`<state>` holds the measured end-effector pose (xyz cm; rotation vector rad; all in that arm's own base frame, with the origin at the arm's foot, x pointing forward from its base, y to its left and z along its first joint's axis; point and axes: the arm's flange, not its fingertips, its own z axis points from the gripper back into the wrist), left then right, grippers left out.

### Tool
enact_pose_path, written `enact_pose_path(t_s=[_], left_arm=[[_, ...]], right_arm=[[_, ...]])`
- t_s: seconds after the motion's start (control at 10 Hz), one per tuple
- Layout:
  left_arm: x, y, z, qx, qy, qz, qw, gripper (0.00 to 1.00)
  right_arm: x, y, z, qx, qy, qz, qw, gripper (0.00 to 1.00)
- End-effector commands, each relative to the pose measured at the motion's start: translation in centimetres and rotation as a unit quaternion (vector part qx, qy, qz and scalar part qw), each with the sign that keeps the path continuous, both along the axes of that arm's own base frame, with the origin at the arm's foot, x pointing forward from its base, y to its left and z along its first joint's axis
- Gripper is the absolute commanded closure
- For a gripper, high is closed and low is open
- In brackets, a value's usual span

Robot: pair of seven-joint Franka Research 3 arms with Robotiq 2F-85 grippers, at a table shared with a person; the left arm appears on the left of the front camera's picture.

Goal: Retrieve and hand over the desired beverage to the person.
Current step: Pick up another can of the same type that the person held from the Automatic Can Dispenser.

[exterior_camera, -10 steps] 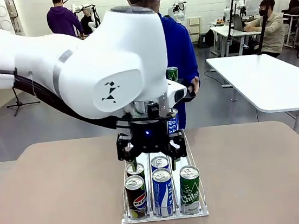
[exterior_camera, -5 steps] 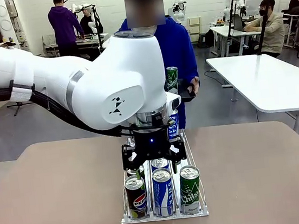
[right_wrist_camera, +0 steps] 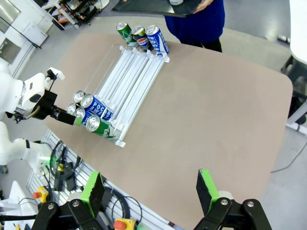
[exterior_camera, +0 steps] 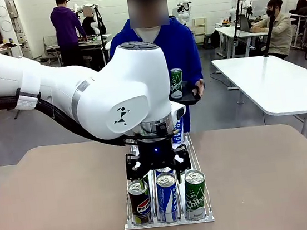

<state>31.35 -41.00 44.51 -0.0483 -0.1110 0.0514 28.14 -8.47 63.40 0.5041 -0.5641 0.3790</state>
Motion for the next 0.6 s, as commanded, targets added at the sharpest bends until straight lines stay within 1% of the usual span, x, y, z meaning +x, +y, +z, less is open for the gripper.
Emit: enact_pose_path(t_s=[0.0, 0.3, 0.5], left_arm=[[0.33, -0.35, -0.59, -0.001, -0.02, -0.012, 1.0, 0.0], [0.5, -0.98, -0.91, 0.005, -0.047, -0.057, 0.997, 0.0], [0.65, -1.21, -1.12, 0.0, -0.05, -0.073, 0.996, 0.0]], right_arm=[[0.05, -0.02, -0.13, 0.003, 0.002, 0.004, 1.0, 0.0], [0.05, -0.02, -0.13, 0.003, 0.002, 0.004, 1.0, 0.0], [0.05, -0.02, -0.13, 0.003, 0.002, 0.004, 1.0, 0.0]])
